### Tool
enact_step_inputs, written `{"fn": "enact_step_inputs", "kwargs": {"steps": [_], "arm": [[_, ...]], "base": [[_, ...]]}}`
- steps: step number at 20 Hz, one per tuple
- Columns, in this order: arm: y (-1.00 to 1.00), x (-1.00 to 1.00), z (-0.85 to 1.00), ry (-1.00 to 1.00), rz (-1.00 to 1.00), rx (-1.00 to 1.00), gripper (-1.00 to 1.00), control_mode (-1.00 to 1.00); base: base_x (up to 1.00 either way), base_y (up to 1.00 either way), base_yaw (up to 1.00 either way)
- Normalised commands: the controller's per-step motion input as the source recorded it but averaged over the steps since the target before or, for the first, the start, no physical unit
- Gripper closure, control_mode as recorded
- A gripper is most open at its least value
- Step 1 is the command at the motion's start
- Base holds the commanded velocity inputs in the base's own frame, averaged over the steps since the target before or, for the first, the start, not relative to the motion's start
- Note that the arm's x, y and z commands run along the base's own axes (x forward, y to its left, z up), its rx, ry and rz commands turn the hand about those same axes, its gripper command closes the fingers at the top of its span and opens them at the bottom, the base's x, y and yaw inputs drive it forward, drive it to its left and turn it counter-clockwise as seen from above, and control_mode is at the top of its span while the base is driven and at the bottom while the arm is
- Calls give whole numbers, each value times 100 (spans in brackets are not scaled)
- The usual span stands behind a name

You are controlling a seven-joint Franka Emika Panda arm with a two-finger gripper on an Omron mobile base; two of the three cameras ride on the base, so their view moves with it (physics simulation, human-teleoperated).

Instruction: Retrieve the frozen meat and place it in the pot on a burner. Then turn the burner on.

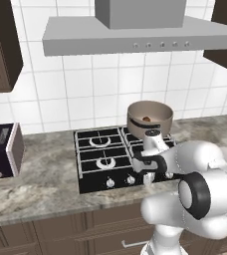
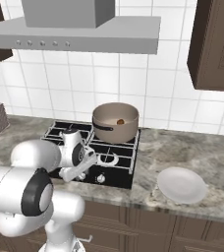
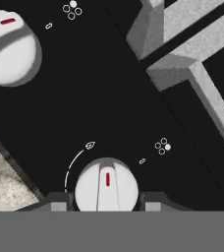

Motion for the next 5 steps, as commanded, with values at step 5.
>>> {"fn": "enact_step_inputs", "kwargs": {"steps": [5], "arm": [[25,0,-25,-5,52,-16,100,-100]], "base": [[0,0,0]]}}
